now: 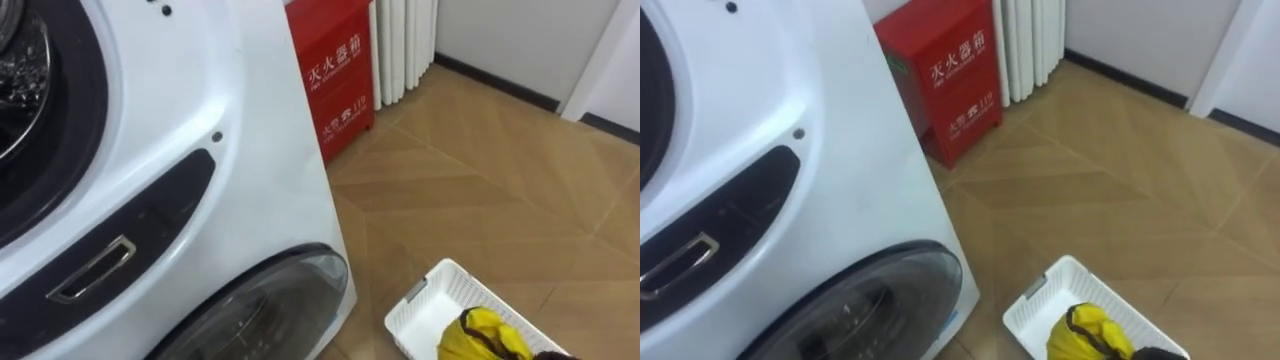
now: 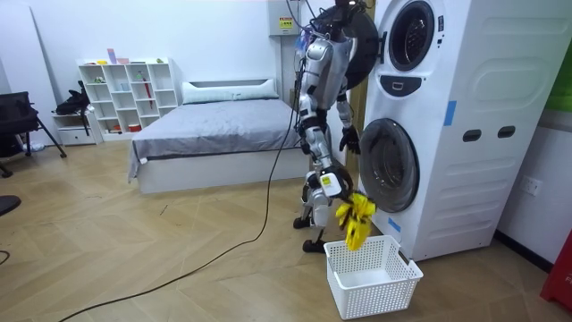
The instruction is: Pick clothes from washing machine
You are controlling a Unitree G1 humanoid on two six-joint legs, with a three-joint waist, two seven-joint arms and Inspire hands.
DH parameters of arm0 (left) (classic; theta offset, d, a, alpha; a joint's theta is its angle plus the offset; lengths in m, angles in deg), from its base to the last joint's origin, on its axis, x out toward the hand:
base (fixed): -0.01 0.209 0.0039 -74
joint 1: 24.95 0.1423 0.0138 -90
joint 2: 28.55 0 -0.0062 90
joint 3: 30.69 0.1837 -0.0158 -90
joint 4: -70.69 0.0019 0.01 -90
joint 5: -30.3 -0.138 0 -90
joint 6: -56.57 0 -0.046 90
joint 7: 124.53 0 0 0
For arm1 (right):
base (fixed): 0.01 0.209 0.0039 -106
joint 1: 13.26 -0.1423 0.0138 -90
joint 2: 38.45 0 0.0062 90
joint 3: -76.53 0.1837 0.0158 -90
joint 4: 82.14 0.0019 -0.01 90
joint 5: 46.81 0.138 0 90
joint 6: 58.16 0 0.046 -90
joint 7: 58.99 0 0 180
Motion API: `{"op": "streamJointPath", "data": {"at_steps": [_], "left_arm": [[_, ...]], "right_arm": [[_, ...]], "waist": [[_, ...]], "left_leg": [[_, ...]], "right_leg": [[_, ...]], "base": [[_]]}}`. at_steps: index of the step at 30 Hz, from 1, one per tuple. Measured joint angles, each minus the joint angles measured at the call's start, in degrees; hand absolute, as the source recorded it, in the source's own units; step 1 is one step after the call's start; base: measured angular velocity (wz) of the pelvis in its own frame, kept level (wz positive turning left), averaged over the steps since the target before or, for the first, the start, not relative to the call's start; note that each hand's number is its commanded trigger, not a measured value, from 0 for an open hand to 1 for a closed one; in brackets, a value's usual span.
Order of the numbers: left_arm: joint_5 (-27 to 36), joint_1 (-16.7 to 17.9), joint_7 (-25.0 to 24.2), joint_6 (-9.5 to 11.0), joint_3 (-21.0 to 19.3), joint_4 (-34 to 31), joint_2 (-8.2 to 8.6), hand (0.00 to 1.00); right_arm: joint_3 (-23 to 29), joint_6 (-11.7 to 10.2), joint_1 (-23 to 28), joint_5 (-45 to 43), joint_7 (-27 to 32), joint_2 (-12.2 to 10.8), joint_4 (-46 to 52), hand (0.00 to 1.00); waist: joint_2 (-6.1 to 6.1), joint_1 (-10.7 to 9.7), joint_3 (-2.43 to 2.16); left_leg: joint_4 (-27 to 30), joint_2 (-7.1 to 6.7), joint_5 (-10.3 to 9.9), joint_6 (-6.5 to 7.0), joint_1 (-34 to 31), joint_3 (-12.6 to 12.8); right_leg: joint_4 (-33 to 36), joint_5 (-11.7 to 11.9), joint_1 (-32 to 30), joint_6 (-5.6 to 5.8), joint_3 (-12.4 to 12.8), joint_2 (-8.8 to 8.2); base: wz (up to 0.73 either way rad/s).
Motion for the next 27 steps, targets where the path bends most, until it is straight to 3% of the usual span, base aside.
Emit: {"op": "streamJointPath", "data": {"at_steps": [9, 19, 27], "left_arm": [[-0.02, -0.51, -0.07, 0.19, 0.05, 0.56, 0.77, 0.0], [1.47, -0.49, -0.23, 0.04, 0.23, 1.69, 0.77, 0.0], [2.15, -0.56, 0.08, 0.15, 1.06, 1.7, 0.75, 0.0]], "right_arm": [[0.03, -0.76, -1.26, 2.26, 0.58, -0.18, -4.66, 0.0], [-1.9, -0.74, -2.03, 6.0, 0.56, -0.53, -6.34, 0.0], [-3.14, -0.75, -1.84, 6.04, 0.41, -0.63, -8.24, 0.0]], "waist": [[-0.46, -0.34, 0.27], [-0.51, -0.08, 0.23], [-0.77, 0.98, 0.2]], "left_leg": [[-0.71, -0.64, 0.78, 0.25, -1.3, -1.51], [-0.68, -0.51, 0.78, 0.25, -1.19, -1.82], [-0.6, -0.56, 0.83, 0.28, -1.04, -4.53]], "right_leg": [[0.33, -0.2, -0.89, 0.0, -1.52, -0.95], [-0.17, -0.22, -0.36, -0.02, -1.72, -1.0], [-0.35, -0.45, 0.9, -0.21, -4.09, -1.69]], "base": [[0.11], [0.0], [0.16]]}}
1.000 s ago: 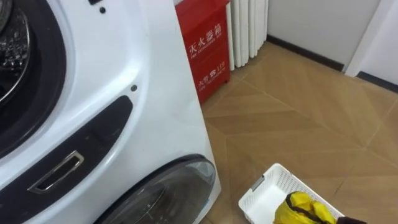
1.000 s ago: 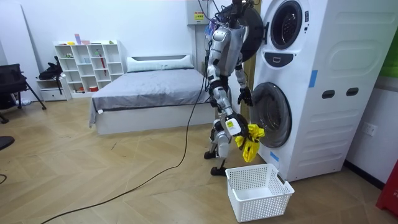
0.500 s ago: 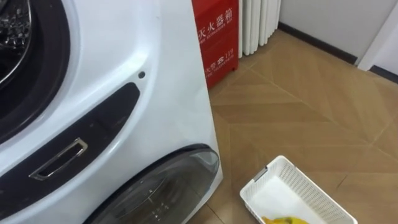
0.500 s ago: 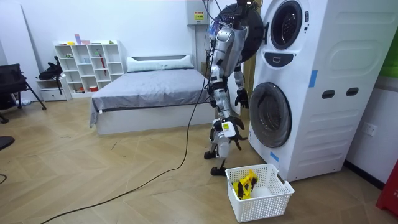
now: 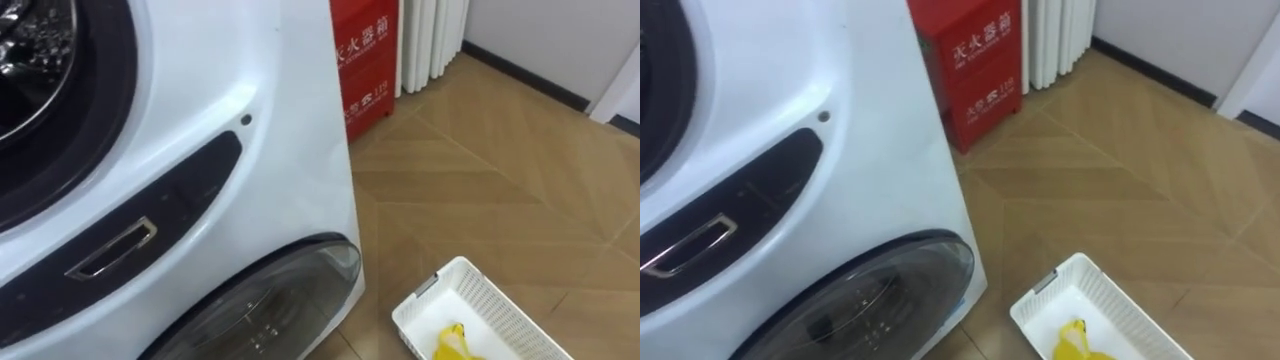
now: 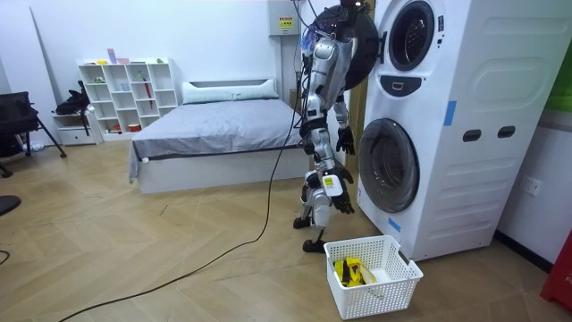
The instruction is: Pick clothes from washing machine
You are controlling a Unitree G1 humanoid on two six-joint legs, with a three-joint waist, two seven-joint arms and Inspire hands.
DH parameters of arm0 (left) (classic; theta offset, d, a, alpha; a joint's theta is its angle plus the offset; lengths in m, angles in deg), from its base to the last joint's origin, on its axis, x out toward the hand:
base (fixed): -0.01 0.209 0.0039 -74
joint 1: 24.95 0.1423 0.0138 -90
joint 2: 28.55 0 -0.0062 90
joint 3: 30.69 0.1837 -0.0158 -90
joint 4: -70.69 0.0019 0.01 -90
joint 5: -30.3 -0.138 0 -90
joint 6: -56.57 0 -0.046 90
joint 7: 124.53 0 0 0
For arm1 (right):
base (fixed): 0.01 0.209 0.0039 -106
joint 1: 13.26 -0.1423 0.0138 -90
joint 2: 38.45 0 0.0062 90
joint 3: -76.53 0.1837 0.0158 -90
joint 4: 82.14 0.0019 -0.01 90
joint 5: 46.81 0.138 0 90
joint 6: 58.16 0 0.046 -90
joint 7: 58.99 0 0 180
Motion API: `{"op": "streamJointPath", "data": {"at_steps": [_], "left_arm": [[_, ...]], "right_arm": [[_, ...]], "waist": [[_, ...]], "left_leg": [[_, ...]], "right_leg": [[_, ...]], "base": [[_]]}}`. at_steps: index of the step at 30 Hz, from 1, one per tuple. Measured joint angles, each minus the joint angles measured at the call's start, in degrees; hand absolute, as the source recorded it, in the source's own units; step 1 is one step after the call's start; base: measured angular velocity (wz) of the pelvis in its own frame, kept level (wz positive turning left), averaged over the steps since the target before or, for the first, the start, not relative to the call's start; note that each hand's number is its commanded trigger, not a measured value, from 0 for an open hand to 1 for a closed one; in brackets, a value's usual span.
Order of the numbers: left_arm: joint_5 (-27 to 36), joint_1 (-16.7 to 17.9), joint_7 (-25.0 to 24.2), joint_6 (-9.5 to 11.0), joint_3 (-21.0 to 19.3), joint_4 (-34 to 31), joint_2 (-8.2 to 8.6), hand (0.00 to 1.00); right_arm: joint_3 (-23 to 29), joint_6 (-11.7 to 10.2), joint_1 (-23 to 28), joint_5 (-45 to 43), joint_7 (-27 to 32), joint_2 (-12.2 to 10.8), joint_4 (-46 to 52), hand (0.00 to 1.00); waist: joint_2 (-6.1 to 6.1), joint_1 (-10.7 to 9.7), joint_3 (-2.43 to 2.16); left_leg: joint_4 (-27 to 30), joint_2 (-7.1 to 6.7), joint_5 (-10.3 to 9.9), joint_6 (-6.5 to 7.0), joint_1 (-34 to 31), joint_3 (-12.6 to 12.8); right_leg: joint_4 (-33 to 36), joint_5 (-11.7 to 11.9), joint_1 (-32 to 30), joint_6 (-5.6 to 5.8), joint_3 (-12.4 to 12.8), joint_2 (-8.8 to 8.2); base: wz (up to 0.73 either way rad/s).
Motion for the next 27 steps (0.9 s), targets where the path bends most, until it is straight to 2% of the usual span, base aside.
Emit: {"op": "streamJointPath", "data": {"at_steps": [5, 9, 14, 15, 17, 18, 21, 23, 25, 27], "left_arm": [[0.03, 0.93, -0.08, 0.71, -0.13, 0.51, -0.84, 0.0], [-0.02, 1.97, -0.07, 1.45, -0.1, 0.28, -1.17, 0.0], [-0.97, 3.6, -0.02, 1.52, -0.13, -0.09, -1.19, 0.0], [-1.11, 4.23, 0.03, 1.5, -0.15, -0.56, -1.21, 0.0], [-1.2, 5.28, 0.38, 1.47, -0.29, -1.21, -1.19, 0.0], [-1.4, 6.01, 0.68, 1.46, -0.35, -1.92, -1.18, 0.0], [-2.84, 7.14, 1.91, 1.03, -2.78, -1.92, -0.48, 0.0], [-3.5, 8.11, 2.89, 0.87, -4.89, -1.94, 0.11, 0.0], [-3.55, 8.76, 4.47, 0.77, -6.25, -2.24, 0.31, 0.0], [-3.6, 9.54, 5.05, 0.72, -7.68, -3.08, 0.3, 0.0]], "right_arm": [[-0.04, -0.19, 1.34, 0.03, -1.03, 0.05, 1.55, 0.0], [0.33, -0.5, 2.98, -0.04, -1.17, 0.06, 2.56, 0.0], [0.07, -0.51, 5.4, -0.01, -1.34, 0.0, 1.6, 0.0], [-0.16, -0.56, 6.19, -0.02, -1.32, -0.16, 0.73, 0.0], [-0.13, -0.53, 6.58, -0.02, -1.35, -0.68, -3.25, 0.0], [-0.16, -0.06, 6.96, -0.04, -1.33, -1.14, -5.18, 0.0], [-0.77, 0.99, 8.8, -0.05, -1.97, -2.29, -7.97, 0.0], [-0.79, 1.6, 9.36, -0.03, -2.38, -3.21, -9.64, 0.0], [-1.11, 2.74, 9.91, 0.57, -2.96, -4.25, -11.73, 0.0], [-2.04, 2.94, 10.76, 1.36, -3.13, -4.87, -11.88, 0.0]], "waist": [[-0.65, 0.07, -0.03], [-1.49, 0.14, -0.14], [-1.86, 0.7, -0.09], [-2.11, 0.8, -0.14], [-3.24, 0.74, 0.04], [-3.69, 1.15, -0.16], [-5.01, 3.61, -0.69], [-5.8, 3.81, -0.88], [-7.31, 5.01, -0.97], [-8.16, 6.11, -0.86]], "left_leg": [[0.0, -0.12, 0.21, 0.0, 0.49, -0.68], [0.0, -0.37, 0.52, -0.1, 0.96, -2.13], [-0.55, -0.09, 0.7, -0.4, 3.89, -4.42], [-0.53, -0.11, 0.72, -0.45, 4.74, -5.54], [-0.61, -0.09, 0.78, -0.55, 6.19, -7.23], [-0.81, -0.11, 0.79, -0.57, 7.16, -8.11], [-1.29, -0.1, 0.81, -0.6, 9.16, -8.91], [-1.71, -0.15, 0.81, -0.61, 10.22, -10.3], [-2.23, -0.18, 0.8, -0.64, 11.79, -11.48], [-2.41, -0.19, 0.78, -0.68, 12.39, -11.7]], "right_leg": [[0.27, -0.77, 0.64, -0.13, -1.13, -0.5], [1.14, -1.83, 1.41, -0.32, -2.68, -1.1], [-0.83, -2.31, 6.48, -0.67, -5.69, -1.3], [-1.38, -2.72, 8.09, -0.72, -6.83, -1.32], [-2.67, -3.08, 11.04, -0.81, -8.82, -1.97], [-3.22, -3.4, 12.49, -0.8, -9.94, -2.13], [-4.57, -3.69, 15.57, -0.8, -11.0, -2.15], [-6.1, -3.66, 17.56, -0.81, -12.56, -2.3], [-7.04, -3.7, 19.97, -0.79, -13.4, -2.22], [-8.15, -3.69, 21.06, -0.78, -13.86, -2.2]], "base": [[0.13], [0.22], [0.31], [0.54], [0.59], [0.47], [0.28], [0.35], [0.23], [0.14]]}}
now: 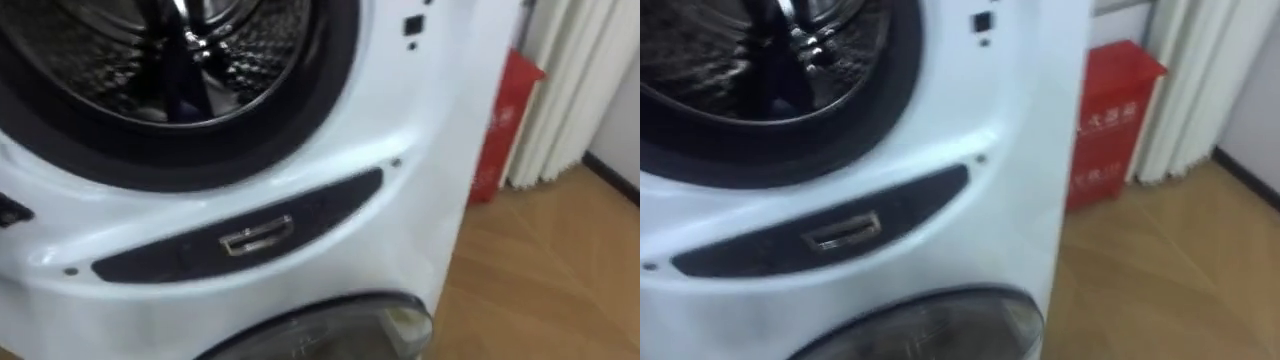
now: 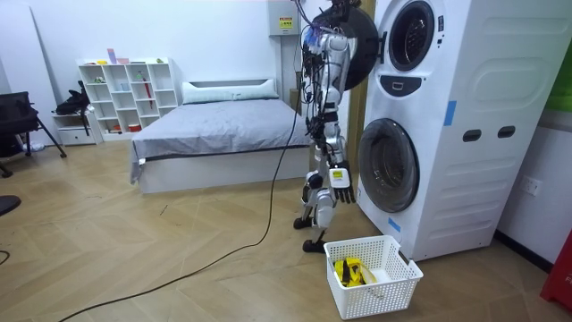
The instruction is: Pick clothes from washing machine
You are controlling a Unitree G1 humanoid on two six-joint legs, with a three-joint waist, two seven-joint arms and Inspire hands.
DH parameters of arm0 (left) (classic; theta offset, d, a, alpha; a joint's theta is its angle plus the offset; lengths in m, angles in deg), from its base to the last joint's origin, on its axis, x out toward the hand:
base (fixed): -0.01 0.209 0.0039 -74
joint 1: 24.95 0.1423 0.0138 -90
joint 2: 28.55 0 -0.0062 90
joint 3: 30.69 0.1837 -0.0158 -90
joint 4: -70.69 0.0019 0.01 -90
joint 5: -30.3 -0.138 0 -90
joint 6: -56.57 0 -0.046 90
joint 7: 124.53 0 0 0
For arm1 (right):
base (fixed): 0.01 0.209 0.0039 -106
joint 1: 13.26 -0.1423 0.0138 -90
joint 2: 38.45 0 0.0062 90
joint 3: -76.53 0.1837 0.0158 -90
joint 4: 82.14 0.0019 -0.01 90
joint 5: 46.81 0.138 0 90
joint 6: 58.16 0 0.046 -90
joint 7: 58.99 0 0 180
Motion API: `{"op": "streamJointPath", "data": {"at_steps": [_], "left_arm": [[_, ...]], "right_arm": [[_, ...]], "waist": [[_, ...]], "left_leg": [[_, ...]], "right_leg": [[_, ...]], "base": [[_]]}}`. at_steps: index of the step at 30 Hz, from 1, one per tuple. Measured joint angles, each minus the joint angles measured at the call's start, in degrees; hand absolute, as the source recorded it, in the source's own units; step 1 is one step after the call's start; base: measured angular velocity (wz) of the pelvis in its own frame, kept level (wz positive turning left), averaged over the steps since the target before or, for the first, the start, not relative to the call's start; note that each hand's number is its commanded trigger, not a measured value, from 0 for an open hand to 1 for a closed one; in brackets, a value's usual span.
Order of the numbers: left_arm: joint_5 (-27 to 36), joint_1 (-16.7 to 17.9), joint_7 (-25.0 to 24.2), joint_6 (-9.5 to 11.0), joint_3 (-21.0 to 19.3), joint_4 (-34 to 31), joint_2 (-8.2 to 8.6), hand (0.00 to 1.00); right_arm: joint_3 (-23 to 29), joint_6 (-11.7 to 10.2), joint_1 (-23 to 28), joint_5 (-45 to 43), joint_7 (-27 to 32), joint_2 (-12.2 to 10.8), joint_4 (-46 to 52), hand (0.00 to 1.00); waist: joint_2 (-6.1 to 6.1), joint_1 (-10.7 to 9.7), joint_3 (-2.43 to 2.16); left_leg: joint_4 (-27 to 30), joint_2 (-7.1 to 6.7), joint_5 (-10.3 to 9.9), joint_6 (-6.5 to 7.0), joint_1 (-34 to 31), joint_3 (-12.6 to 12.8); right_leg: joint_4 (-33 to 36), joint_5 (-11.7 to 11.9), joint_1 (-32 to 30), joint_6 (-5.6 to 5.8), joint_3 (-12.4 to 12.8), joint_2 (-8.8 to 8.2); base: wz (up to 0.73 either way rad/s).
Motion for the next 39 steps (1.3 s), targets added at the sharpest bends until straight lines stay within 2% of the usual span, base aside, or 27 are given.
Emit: {"op": "streamJointPath", "data": {"at_steps": [4, 7, 12, 20, 21, 23, 25, 26, 27, 28, 29, 30, 31, 32, 33, 34, 35, 37, 38, 39], "left_arm": [[-1.55, 1.0, 0.27, -0.9, -3.76, -0.15, 0.05, 0.0], [-1.51, 1.21, 0.93, -1.42, -5.58, -0.13, 0.04, 0.0], [-1.44, 1.47, 2.4, -2.58, -6.26, -0.82, 0.26, 0.0], [-1.58, 2.43, 4.91, -2.6, -7.21, -1.28, 0.56, 0.0], [-1.66, 2.69, 5.3, -2.6, -7.79, -1.26, 0.42, 0.0], [-2.92, 3.7, 5.87, -2.6, -9.0, -0.94, 0.27, 0.0], [-3.93, 3.88, 5.78, -3.25, -9.4, -1.12, -0.2, 0.0], [-3.96, 3.86, 5.6, -3.58, -9.44, -1.47, -0.21, 0.0], [-3.98, 3.76, 5.14, -3.94, -9.44, -2.47, 0.05, 0.0], [-4.01, 3.6, 4.28, -4.03, -9.37, -3.34, 0.41, 0.0], [-4.01, 3.14, 3.98, -4.04, -9.35, -3.36, 0.54, 0.0], [-4.01, 1.92, 3.44, -4.07, -9.35, -3.36, 0.73, 0.0], [-3.94, 1.87, 2.89, -4.08, -9.21, -3.32, 0.9, 0.0], [-3.93, 2.02, 2.59, -4.11, -9.15, -3.27, 0.97, 0.0], [-4.0, 1.31, 1.66, -4.12, -8.97, -3.31, 1.0, 0.0], [-4.09, -0.54, 1.3, -4.07, -8.56, -3.33, 0.99, 0.0], [-4.02, -1.51, 1.07, -3.91, -8.32, -3.39, 1.04, 0.0], [-4.06, -3.67, 0.3, -3.49, -7.84, -4.94, 1.56, 0.0], [-4.09, -4.49, 0.16, -3.45, -7.54, -5.27, 1.67, 0.0], [-4.52, -6.37, -0.47, -3.39, -6.87, -5.6, 1.73, 0.0]], "right_arm": [[-0.07, 1.14, 0.18, 0.33, -0.54, -0.69, -0.26, 0.0], [-1.11, 1.79, 0.23, 0.39, -0.72, -0.76, -0.95, 0.0], [-1.66, 2.37, 0.09, -0.52, 0.93, -1.33, -0.7, 0.0], [-5.57, 3.41, -0.92, -1.76, 4.55, -1.43, 0.72, 0.0], [-5.59, 3.48, -1.03, -2.54, 4.53, -1.58, 0.71, 0.0], [-5.61, 3.51, -1.41, -4.13, 4.33, -1.72, 0.7, 0.0], [-6.57, 3.74, -2.04, -6.42, 4.22, -1.8, 0.76, 0.0], [-6.69, 3.84, -2.35, -7.23, 4.24, -1.81, 0.88, 0.0], [-6.67, 3.92, -2.68, -8.62, 4.29, -1.65, 1.35, 0.0], [-6.59, 3.8, -3.07, -9.36, 4.34, -1.51, 1.29, 0.0], [-6.6, 3.56, -3.37, -9.51, 4.37, -1.51, 1.29, 0.0], [-6.52, 3.13, -3.88, -10.33, 4.4, -1.5, 1.24, 0.0], [-6.52, 3.15, -4.42, -11.38, 4.81, -1.45, 1.12, 0.0], [-6.6, 3.05, -4.4, -11.76, 5.11, -1.45, 1.18, 0.0], [-6.63, 2.57, -4.31, -11.42, 5.65, -1.43, 1.33, 0.0], [-6.53, 2.28, -4.07, -10.78, 5.95, -1.36, 1.6, 0.0], [-6.35, 2.09, -3.75, -10.27, 6.0, -1.29, 1.64, 0.0], [-4.14, 1.4, -3.4, -9.14, 5.54, -1.28, 1.93, 0.0], [-3.6, 1.26, -3.44, -8.95, 5.47, -1.3, 1.97, 0.0], [-2.5, 0.61, -3.47, -8.75, 5.22, -1.32, 1.98, 0.0]], "waist": [[-1.28, 1.13, -0.22], [-2.31, 2.03, 0.04], [-2.97, 2.98, 0.22], [-3.88, 4.84, 0.45], [-4.25, 5.24, 0.66], [-4.38, 6.15, 0.76], [-4.57, 7.32, 0.79], [-4.65, 7.73, 0.75], [-4.57, 8.06, 0.72], [-3.97, 8.05, 0.73], [-3.66, 7.92, 0.84], [-3.54, 7.82, 0.91], [-2.96, 7.98, 0.96], [-2.18, 7.72, 0.62], [-1.32, 6.15, 0.49], [-0.72, 4.51, 0.57], [-0.42, 3.98, 0.66], [0.71, 1.94, 0.77], [1.01, 1.51, 0.75], [1.72, 0.76, 0.62]], "left_leg": [[-0.15, -0.02, -0.13, -0.21, 0.8, -0.45], [-0.34, -0.14, -0.15, -0.23, 1.64, -1.18], [-0.44, -0.17, -0.26, -0.38, 2.4, -2.79], [-0.02, 0.02, -0.59, -0.84, 3.66, -2.81], [0.96, 0.13, -1.02, -1.24, 3.48, -2.86], [3.58, 0.86, -2.05, -1.81, 2.85, -3.02], [11.64, 2.6, -4.08, -2.44, -0.75, -4.86], [14.07, 2.98, -4.24, -2.38, -2.22, -5.7], [19.02, 3.55, -4.24, -2.38, -5.24, -7.67], [23.11, 4.44, -4.23, -2.37, -7.9, -9.27], [24.6, 4.93, -4.2, -2.33, -8.82, -9.64], [28.68, 6.14, -4.47, -1.79, -10.31, -9.63], [36.23, 7.25, -4.45, -1.57, -10.76, -9.43], [39.28, 7.39, -4.46, -1.56, -10.15, -9.62], [42.89, 6.93, -4.51, -1.72, -8.1, -10.18], [43.06, 6.26, -4.65, -2.04, -5.32, -10.6], [41.71, 5.94, -4.75, -2.22, -3.46, -10.67], [30.93, 5.81, -6.28, -4.56, 4.09, -10.95], [27.21, 5.82, -6.92, -4.84, 5.75, -11.29], [19.36, 5.64, -10.05, -5.16, 8.44, -12.25]], "right_leg": [[-1.47, 0.15, 1.98, 0.14, -0.91, 0.02], [-2.44, 0.18, 3.32, 0.18, -1.0, 0.1], [-2.64, 0.17, 4.44, 0.16, -1.04, 0.25], [-2.65, -0.15, 6.4, 0.04, -1.52, 0.74], [-2.55, -0.6, 6.3, 0.01, -1.54, 0.76], [-1.43, -1.16, 6.17, -0.34, -1.33, 1.11], [0.24, -1.83, 5.62, -1.17, -1.44, 2.15], [0.54, -1.93, 5.05, -1.43, -1.62, 2.29], [1.02, -1.78, 4.64, -1.97, -2.14, 2.73], [1.27, -1.51, 4.15, -2.72, -3.04, 3.12], [1.33, -1.42, 4.08, -3.08, -3.71, 3.46], [1.72, -1.81, 3.77, -3.97, -4.8, 3.93], [2.62, -2.16, 3.66, -4.54, -5.72, 4.7], [2.75, -2.22, 3.69, -4.71, -6.13, 5.06], [3.55, -2.11, 3.6, -5.04, -7.09, 5.48], [5.04, -2.23, 2.55, -5.26, -8.54, 5.53], [5.94, -2.22, 1.92, -5.27, -8.79, 5.54], [7.84, -2.04, -0.53, -5.31, -10.58, 5.54], [8.46, -1.86, -1.56, -5.27, -10.92, 5.53], [8.83, -1.22, -3.51, -5.22, -11.77, 5.33]], "base": [[0.14], [0.02], [0.01], [0.02], [0.08], [-0.05], [-0.02], [0.07], [0.08], [0.14], [0.19], [-0.04], [-0.2], [-0.19], [0.27], [0.43], [0.45], [0.34], [0.34], [0.24]]}}
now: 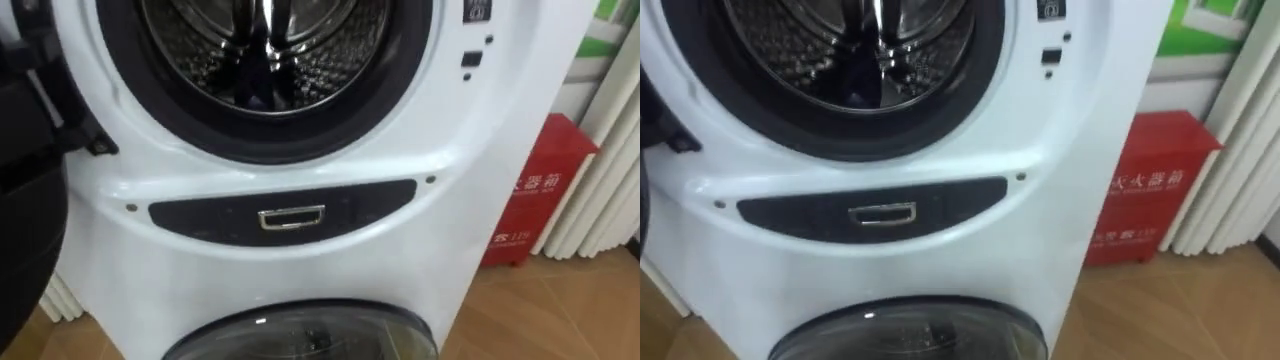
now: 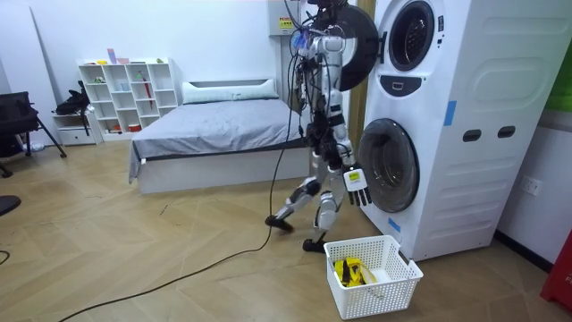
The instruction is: Pick clothes from washing machine
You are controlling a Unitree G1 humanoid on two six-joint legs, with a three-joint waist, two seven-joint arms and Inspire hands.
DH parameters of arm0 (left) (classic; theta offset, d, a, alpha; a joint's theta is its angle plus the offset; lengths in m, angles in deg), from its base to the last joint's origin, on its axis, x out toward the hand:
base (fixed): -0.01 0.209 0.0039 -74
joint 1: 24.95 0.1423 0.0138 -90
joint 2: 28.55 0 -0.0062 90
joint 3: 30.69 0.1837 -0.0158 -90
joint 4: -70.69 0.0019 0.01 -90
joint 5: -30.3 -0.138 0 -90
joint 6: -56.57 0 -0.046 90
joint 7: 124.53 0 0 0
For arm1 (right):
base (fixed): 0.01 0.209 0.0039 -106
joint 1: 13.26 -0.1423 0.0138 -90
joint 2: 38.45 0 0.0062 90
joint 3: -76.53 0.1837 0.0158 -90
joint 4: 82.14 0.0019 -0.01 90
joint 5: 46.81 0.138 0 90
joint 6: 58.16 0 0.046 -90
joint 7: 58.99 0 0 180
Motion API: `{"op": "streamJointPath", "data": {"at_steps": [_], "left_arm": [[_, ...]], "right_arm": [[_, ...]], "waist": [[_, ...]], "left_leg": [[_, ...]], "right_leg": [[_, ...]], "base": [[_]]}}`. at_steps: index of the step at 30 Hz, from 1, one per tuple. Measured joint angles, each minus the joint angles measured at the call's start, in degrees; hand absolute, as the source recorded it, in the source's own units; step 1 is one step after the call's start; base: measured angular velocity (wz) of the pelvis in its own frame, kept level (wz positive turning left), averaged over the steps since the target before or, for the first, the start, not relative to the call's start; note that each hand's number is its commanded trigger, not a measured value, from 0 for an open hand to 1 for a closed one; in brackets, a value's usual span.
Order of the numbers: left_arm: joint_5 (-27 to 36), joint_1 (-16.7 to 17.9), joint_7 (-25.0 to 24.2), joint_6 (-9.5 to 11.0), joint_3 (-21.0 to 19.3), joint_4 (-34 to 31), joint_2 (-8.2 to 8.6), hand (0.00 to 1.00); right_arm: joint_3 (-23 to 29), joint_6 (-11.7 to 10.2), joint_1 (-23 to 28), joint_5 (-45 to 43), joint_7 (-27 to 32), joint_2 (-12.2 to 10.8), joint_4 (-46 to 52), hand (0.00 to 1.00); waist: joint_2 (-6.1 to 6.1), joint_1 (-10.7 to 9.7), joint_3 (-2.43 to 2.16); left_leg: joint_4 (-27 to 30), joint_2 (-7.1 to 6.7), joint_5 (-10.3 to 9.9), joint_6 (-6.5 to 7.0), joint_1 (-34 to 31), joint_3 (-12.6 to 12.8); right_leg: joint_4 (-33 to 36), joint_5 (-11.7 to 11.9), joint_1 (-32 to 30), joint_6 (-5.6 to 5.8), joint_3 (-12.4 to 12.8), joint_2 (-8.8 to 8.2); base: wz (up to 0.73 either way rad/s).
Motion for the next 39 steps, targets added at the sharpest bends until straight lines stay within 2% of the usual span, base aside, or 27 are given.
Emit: {"op": "streamJointPath", "data": {"at_steps": [1, 2, 3, 4, 5, 6, 7, 8, 9, 10, 11, 13, 15, 16, 17, 18, 20, 21, 26, 29, 32, 34, 35, 37, 39], "left_arm": [[-0.98, -1.65, -0.09, 0.15, 0.0, 0.06, 0.15, 0.0], [-1.1, -2.06, -0.08, 0.38, 0.02, 0.08, 0.18, 0.0], [-1.0, -2.6, -0.07, 0.61, 0.17, 0.18, 0.17, 0.0], [-0.97, -2.73, -0.07, 0.59, 0.23, 0.26, 0.15, 0.0], [-0.97, -2.71, -0.07, 0.58, 0.32, 0.72, 0.11, 0.0], [-0.97, -2.64, -0.07, 0.57, 1.0, 2.07, 0.07, 0.0], [-0.56, -1.59, -0.23, 0.56, 1.64, 3.16, 0.23, 0.0], [-0.24, -0.98, -0.29, 0.56, 1.78, 3.5, 0.23, 0.0], [0.38, 0.53, -0.25, 0.48, 1.76, 3.69, 0.14, 0.0], [0.79, 1.91, -0.19, 0.38, 1.81, 3.72, 0.16, 0.0], [1.13, 2.37, -0.13, 0.38, 1.84, 3.76, 0.13, 0.0], [3.72, 3.9, 0.11, 0.44, 1.4, 5.0, -0.14, 0.0], [4.62, 5.57, 0.38, 0.4, -0.37, 5.13, -0.61, 0.0], [5.35, 6.44, 0.95, 0.34, -1.5, 5.15, -0.83, 0.0], [5.88, 6.65, 1.33, 0.34, -1.8, 5.17, -0.95, 0.0], [7.2, 6.93, 1.6, 0.48, -2.83, 5.16, -1.16, 0.0], [11.25, 7.18, 1.86, 0.48, -5.2, 5.15, -1.04, 0.0], [13.31, 7.18, 2.4, 0.48, -6.38, 5.07, -0.95, 0.0], [19.82, 7.13, 4.17, 0.47, -12.43, 0.34, -1.51, 0.0], [28.13, 7.07, 5.26, 0.48, -15.36, -5.72, -2.09, 0.0], [35.19, 6.23, 7.1, 0.32, -18.34, -12.51, -3.07, 0.0], [40.06, 3.56, 9.01, 0.18, -21.17, -16.83, -5.95, 0.0], [41.18, 2.68, 9.63, 0.16, -21.93, -18.34, -6.68, 0.0], [43.68, 0.14, 10.97, 0.91, -22.97, -22.93, -10.37, 0.0], [45.2, -1.5, 11.5, 1.3, -25.05, -23.93, -12.24, 0.0]], "right_arm": [[1.63, -0.27, -0.09, 0.05, -0.64, -0.16, 0.07, 0.0], [2.13, -0.3, -0.11, 0.08, -0.92, -0.24, 0.19, 0.0], [2.81, -0.28, -0.09, 0.09, -1.15, -0.43, 0.71, 0.0], [3.16, -0.28, -0.13, 0.1, -1.25, -0.48, 0.97, 0.0], [3.78, -0.28, -0.15, 0.1, -1.73, -0.6, 1.12, 0.0], [3.81, -0.17, 0.25, 0.56, -2.04, -0.55, 1.1, 0.0], [3.81, 0.1, 1.05, 1.81, -2.08, -0.29, 1.08, 0.0], [3.86, 0.23, 1.6, 2.76, -2.03, -0.32, 1.11, 0.0], [4.2, 0.42, 2.45, 4.6, -2.06, -0.44, 1.09, 0.0], [5.09, 0.66, 3.8, 6.22, -1.97, -0.35, 1.05, 0.0], [5.46, 1.07, 4.22, 6.47, -1.93, -0.27, 1.0, 0.0], [6.02, 1.52, 5.45, 7.23, -1.75, 0.05, 0.79, 0.0], [5.58, 1.38, 6.03, 7.52, -1.51, 0.06, 0.44, 0.0], [4.81, 1.39, 6.21, 7.28, -1.28, 0.06, -0.13, 0.0], [4.2, 1.39, 6.37, 7.1, -1.14, 0.06, -0.35, 0.0], [3.6, 1.39, 6.35, 7.14, -0.93, -0.01, -1.17, 0.0], [3.63, 1.44, 6.25, 6.74, -0.96, -0.01, -1.74, 0.0], [3.68, 1.44, 6.23, 6.05, -0.94, 0.09, -1.72, 0.0], [3.94, 1.61, 5.93, 4.58, -1.0, 0.54, -1.86, 0.0], [6.12, 1.62, 5.68, 4.75, -1.04, 0.67, -1.55, 0.0], [7.97, 1.59, 5.88, 5.11, -0.98, 1.22, -1.08, 0.0], [10.44, 1.61, 5.82, 5.04, -0.87, 1.2, -0.91, 0.0], [10.86, 1.61, 5.83, 4.96, -0.87, 1.21, -0.84, 0.0], [12.06, 1.6, 6.22, 4.46, -0.84, 1.4, -0.72, 0.0], [12.46, 1.64, 6.76, 4.43, -0.84, 1.5, 0.5, 0.0]], "waist": [[-0.06, 0.0, 0.18], [-0.14, 0.16, 0.22], [-0.46, -0.03, 0.23], [-0.69, -0.03, 0.15], [-1.35, 0.24, 0.11], [-2.16, 0.6, -0.05], [-2.51, 0.58, -0.27], [-2.84, 0.49, -0.34], [-3.22, 0.3, -0.49], [-3.16, -0.38, -0.56], [-3.16, -0.51, -0.59], [-3.02, 0.48, -0.29], [-3.14, 1.58, -0.26], [-3.3, 1.79, -0.31], [-3.48, 2.05, -0.3], [-4.17, 2.84, -0.3], [-4.46, 3.55, -0.52], [-4.48, 3.78, -0.64], [-3.95, 4.35, -0.62], [-3.41, 4.51, -0.93], [-2.8, 4.65, -0.92], [-2.47, 5.16, -0.9], [-2.31, 5.43, -0.87], [-1.6, 6.34, -0.83], [-0.64, 7.39, -0.96]], "left_leg": [[-6.67, -0.6, -1.43, 0.71, 1.7, 0.01], [-9.75, -0.92, -1.65, 1.12, 2.22, 0.12], [-15.01, -1.92, -1.49, 1.64, 3.02, -0.24], [-16.98, -2.55, -1.28, 2.2, 3.16, -0.34], [-19.16, -4.23, -0.56, 5.15, 2.53, -0.36], [-19.37, -5.81, 0.74, 7.45, 1.58, 0.16], [-19.09, -6.96, 1.53, 8.75, 0.63, 0.55], [-19.08, -7.73, 1.98, 9.46, 0.23, 0.79], [-18.33, -8.53, 2.65, 10.26, -0.84, 2.95], [-17.04, -8.3, 2.97, 10.31, -1.82, 5.41], [-17.02, -8.37, 3.48, 10.44, -2.1, 5.92], [-18.07, -8.58, 5.22, 10.78, -2.31, 7.02], [-18.1, -8.64, 5.7, 10.68, -2.42, 8.21], [-18.11, -8.73, 5.8, 10.56, -2.61, 8.8], [-18.11, -8.84, 5.96, 10.29, -2.77, 9.1], [-18.16, -9.23, 6.53, 9.78, -2.99, 9.76], [-18.1, -9.4, 6.81, 9.31, -3.06, 11.35], [-17.91, -9.19, 7.12, 8.88, -3.13, 11.77], [-17.93, -8.39, 7.83, 7.73, -2.83, 12.09], [-17.99, -8.11, 8.01, 7.4, -2.96, 11.48], [-18.09, -8.19, 8.07, 7.3, -3.13, 10.26], [-18.26, -8.32, 8.07, 7.3, -3.4, 9.26], [-18.3, -8.34, 8.07, 7.3, -3.52, 9.16], [-18.57, -8.44, 8.07, 7.29, -3.8, 9.09], [-19.13, -8.54, 8.07, 7.3, -3.58, 9.06]], "right_leg": [[0.74, 0.89, -2.13, 0.28, -0.39, -0.62], [0.92, 1.59, -3.13, 0.41, -0.43, -0.93], [1.32, 3.41, -5.11, 0.63, -0.12, -1.47], [1.29, 4.49, -6.11, 0.91, 0.1, -1.81], [0.54, 6.93, -7.68, 1.38, 0.71, -2.71], [-2.45, 10.29, -7.47, 1.99, 1.73, -3.49], [-6.12, 14.12, -6.5, 2.96, 3.01, -4.0], [-7.55, 15.6, -6.13, 3.73, 4.02, -4.44], [-8.01, 16.49, -5.69, 5.78, 5.47, -5.49], [-3.03, 12.94, -5.27, 7.52, 5.66, -7.32], [0.11, 10.76, -5.09, 8.29, 6.13, -8.01], [8.47, 4.81, -1.74, 9.48, 7.92, -9.57], [9.14, 1.74, 3.0, 10.25, 8.74, -10.13], [6.93, 0.54, 6.42, 10.33, 9.04, -10.08], [4.7, 0.24, 7.9, 10.43, 9.62, -9.93], [-0.88, 0.16, 9.73, 10.49, 10.88, -9.3], [-6.65, 0.18, 11.36, 10.34, 11.11, -9.03], [-8.09, 0.63, 11.64, 9.27, 11.24, -8.6], [-8.51, 0.47, 11.26, 8.15, 11.95, -7.35], [-8.51, 0.32, 11.42, 7.65, 11.01, -7.2], [-8.61, 0.27, 11.75, 7.56, 10.38, -7.13], [-8.69, 0.16, 11.67, 7.5, 9.87, -7.16], [-8.75, 0.16, 11.58, 7.5, 9.81, -7.15], [-8.77, 0.16, 11.21, 7.51, 9.83, -7.17], [-8.6, 0.16, 10.73, 7.51, 10.43, -7.11]], "base": [[0.19], [0.0], [-0.11], [-0.2], [-0.22], [-0.2], [-0.1], [0.06], [0.36], [0.48], [0.5], [0.07], [-0.35], [-0.39], [-0.42], [-0.5], [-0.5], [-0.3], [-0.08], [0.09], [0.11], [0.1], [0.05], [-0.02], [-0.19]]}}
